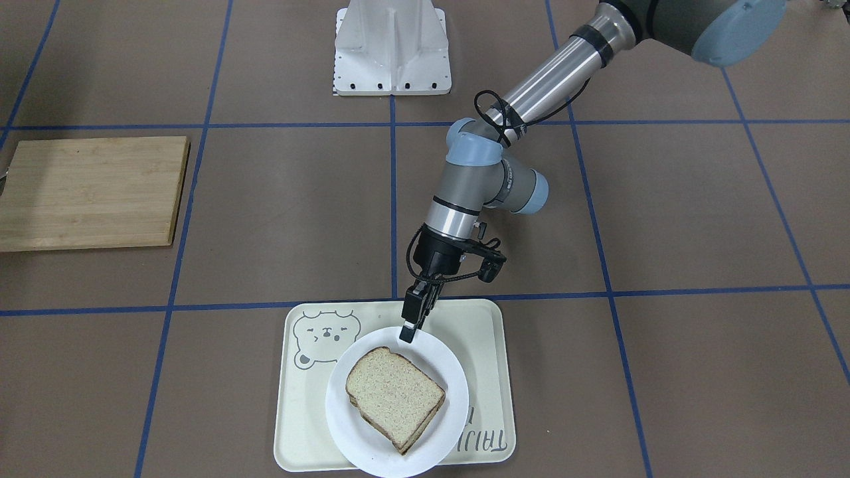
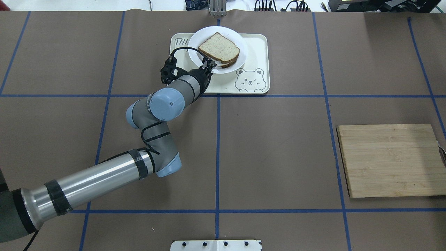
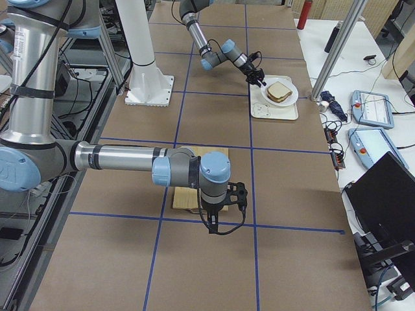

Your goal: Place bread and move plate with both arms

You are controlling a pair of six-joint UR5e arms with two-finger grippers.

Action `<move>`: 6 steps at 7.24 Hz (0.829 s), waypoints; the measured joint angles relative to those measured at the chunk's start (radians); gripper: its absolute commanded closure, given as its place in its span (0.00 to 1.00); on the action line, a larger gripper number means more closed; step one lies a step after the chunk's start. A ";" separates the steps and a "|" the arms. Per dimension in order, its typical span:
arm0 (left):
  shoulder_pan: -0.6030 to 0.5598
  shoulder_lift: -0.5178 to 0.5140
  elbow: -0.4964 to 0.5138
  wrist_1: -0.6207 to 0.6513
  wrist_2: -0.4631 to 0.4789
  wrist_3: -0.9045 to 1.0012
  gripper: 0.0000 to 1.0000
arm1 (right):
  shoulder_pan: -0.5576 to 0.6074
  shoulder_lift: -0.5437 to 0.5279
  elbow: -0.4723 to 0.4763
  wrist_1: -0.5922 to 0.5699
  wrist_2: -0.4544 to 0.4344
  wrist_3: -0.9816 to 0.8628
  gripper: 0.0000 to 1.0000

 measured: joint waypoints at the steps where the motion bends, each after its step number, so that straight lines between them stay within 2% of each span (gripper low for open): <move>1: -0.001 0.048 -0.073 0.000 -0.031 0.051 0.02 | 0.000 0.001 -0.001 0.000 0.000 0.003 0.00; 4: -0.006 0.176 -0.301 0.036 -0.197 0.193 0.02 | 0.000 0.004 -0.002 -0.001 0.001 0.008 0.00; 5: -0.007 0.209 -0.402 0.102 -0.264 0.291 0.02 | 0.000 0.008 -0.003 -0.001 0.001 0.008 0.00; 6: -0.008 0.234 -0.513 0.220 -0.307 0.431 0.02 | 0.000 0.010 -0.003 -0.002 0.001 0.008 0.00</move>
